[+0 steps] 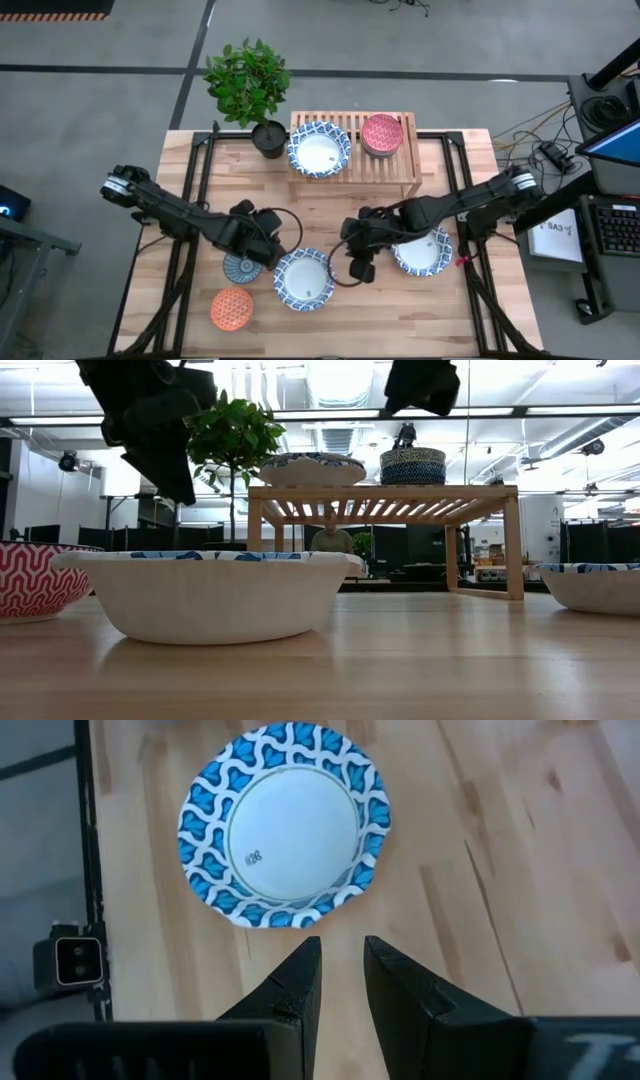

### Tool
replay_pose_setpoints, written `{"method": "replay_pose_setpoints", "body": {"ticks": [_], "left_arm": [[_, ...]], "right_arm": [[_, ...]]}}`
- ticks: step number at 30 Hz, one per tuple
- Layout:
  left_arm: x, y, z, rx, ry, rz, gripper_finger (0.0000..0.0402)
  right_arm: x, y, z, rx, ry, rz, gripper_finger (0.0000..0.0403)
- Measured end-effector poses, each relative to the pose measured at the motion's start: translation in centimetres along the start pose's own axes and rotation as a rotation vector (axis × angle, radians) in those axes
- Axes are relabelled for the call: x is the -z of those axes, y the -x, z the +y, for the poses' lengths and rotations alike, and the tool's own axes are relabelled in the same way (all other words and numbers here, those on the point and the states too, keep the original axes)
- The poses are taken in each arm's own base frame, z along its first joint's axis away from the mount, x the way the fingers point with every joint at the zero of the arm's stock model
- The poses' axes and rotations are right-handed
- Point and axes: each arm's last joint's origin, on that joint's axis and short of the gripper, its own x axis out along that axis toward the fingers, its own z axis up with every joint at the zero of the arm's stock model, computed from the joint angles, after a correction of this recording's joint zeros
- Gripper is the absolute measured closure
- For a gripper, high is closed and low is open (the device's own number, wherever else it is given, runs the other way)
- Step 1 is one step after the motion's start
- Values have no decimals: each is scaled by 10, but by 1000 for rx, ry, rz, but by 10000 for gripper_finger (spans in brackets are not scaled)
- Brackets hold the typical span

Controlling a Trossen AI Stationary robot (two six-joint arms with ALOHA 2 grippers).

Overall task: Place and stack bowls onto a shelf
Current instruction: Stack the left white blue patterned bowl on top of the other white blue patterned bowl on the shelf

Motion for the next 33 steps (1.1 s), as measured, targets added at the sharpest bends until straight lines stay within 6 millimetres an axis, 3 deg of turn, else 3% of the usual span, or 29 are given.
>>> {"method": "replay_pose_setpoints", "body": {"ticks": [5, 12, 20, 33], "left_arm": [[3, 3, -2, 7, -24, -6, 207], [5, 5, -4, -4, -56, -39, 207], [6, 6, -5, -3, -63, -42, 207], [29, 23, -10, -20, -115, -69, 207]], "right_arm": [[-10, -13, 6, 10, -16, 18, 333], [-15, -53, 9, 50, -58, 81, 297], [-15, -100, -2, 191, -261, 114, 284], [-9, -151, -16, 232, -283, 159, 284]]}}
